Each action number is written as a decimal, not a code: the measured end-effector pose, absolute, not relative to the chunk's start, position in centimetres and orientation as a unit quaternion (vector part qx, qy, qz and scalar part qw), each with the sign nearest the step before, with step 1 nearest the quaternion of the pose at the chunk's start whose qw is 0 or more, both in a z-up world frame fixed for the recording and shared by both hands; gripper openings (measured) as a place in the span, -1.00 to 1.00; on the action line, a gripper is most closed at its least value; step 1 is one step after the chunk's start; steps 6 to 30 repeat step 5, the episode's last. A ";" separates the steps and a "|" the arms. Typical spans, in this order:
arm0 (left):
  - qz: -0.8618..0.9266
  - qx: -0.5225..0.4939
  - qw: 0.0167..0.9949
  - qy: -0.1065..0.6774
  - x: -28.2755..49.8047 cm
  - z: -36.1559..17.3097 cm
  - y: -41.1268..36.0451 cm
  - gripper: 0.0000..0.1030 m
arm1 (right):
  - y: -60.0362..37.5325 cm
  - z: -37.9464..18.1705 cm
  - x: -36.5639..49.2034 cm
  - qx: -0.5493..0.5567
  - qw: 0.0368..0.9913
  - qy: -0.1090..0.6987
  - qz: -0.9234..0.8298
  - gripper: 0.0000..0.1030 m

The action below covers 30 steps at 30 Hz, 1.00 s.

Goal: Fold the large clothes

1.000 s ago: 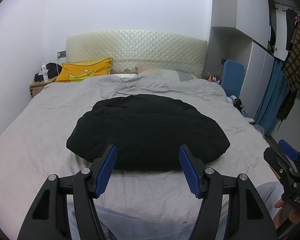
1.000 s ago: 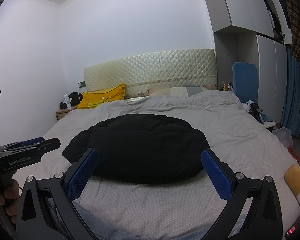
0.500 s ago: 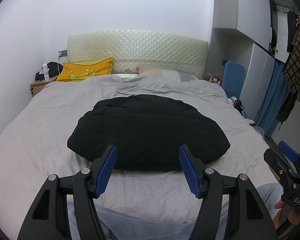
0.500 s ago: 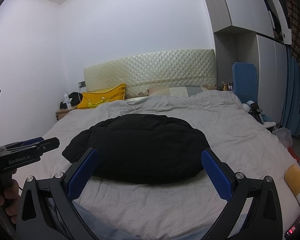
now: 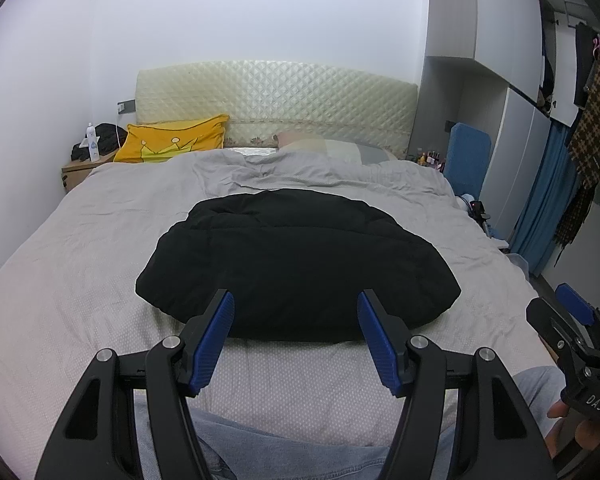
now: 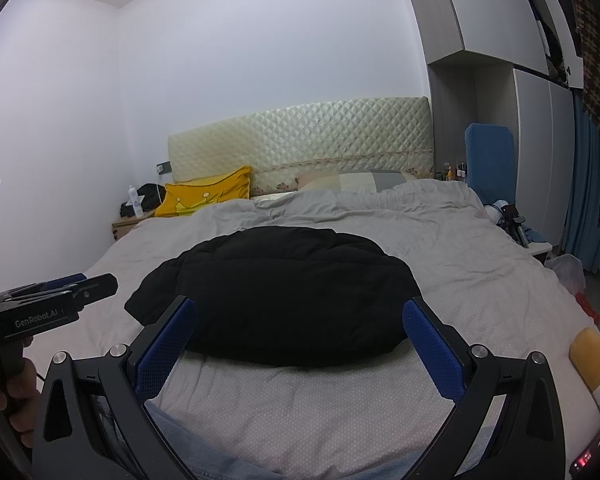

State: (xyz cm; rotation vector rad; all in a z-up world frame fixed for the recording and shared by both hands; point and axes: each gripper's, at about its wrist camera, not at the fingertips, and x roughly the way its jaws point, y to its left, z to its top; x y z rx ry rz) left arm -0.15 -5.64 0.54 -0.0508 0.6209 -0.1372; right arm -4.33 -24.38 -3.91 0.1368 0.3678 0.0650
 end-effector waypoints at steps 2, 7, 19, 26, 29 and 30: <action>-0.067 -0.026 0.950 0.305 -0.3 0.5 -5.6 0.26 | -24.3 -3.9 -4.4 0.069 0.980 0.182 0.032 0.99; -0.066 -0.027 0.950 0.305 -0.3 0.6 -5.6 0.26 | -24.3 -3.9 -4.4 0.068 0.980 0.182 0.032 0.99; -0.066 -0.027 0.950 0.305 -0.3 0.6 -5.6 0.26 | -24.3 -3.9 -4.4 0.068 0.980 0.182 0.032 0.99; -0.066 -0.027 0.950 0.305 -0.3 0.6 -5.6 0.26 | -24.3 -3.9 -4.4 0.068 0.980 0.182 0.032 0.99; -0.066 -0.027 0.950 0.305 -0.3 0.6 -5.6 0.26 | -24.3 -3.9 -4.4 0.068 0.980 0.182 0.032 0.99; -0.066 -0.027 0.950 0.305 -0.3 0.6 -5.6 0.26 | -24.3 -3.9 -4.4 0.068 0.980 0.182 0.032 0.99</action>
